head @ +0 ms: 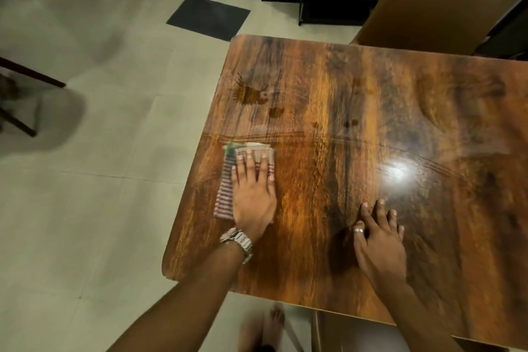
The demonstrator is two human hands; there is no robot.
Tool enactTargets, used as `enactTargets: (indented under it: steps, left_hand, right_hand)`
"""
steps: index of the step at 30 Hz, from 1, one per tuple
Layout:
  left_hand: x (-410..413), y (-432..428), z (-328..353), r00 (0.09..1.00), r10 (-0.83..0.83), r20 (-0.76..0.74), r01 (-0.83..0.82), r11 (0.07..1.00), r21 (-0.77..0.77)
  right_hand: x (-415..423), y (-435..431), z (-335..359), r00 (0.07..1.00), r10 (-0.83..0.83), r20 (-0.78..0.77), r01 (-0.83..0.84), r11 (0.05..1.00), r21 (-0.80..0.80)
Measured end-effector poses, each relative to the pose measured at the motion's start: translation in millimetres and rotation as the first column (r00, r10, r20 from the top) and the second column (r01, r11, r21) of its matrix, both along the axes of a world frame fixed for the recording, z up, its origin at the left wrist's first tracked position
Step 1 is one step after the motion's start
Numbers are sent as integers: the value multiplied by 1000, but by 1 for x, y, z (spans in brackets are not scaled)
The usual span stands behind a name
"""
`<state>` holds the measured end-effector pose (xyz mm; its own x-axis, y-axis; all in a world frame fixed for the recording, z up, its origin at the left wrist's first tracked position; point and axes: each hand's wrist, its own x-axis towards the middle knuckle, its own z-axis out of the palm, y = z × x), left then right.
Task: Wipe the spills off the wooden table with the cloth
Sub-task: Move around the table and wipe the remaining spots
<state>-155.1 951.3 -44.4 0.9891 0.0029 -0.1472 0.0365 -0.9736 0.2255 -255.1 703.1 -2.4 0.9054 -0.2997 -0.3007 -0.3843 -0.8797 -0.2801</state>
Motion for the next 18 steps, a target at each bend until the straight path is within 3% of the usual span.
enactTargets:
  steps: [7, 12, 18]
  left_hand:
    - [-37, -168, 2, 929, -369, -9, 368, 927, -68]
    - [-38, -171, 3, 913, -408, 3, 406, 907, -110]
    - [26, -27, 4, 999, -16, -39, 14, 999, -41]
  right_hand:
    - [-3, -13, -1, 998, 8, 59, -13, 997, 81]
    - [-5, -41, -6, 994, 83, 64, -84, 996, 18]
    - [8, -41, -6, 996, 85, 42, -84, 996, -29]
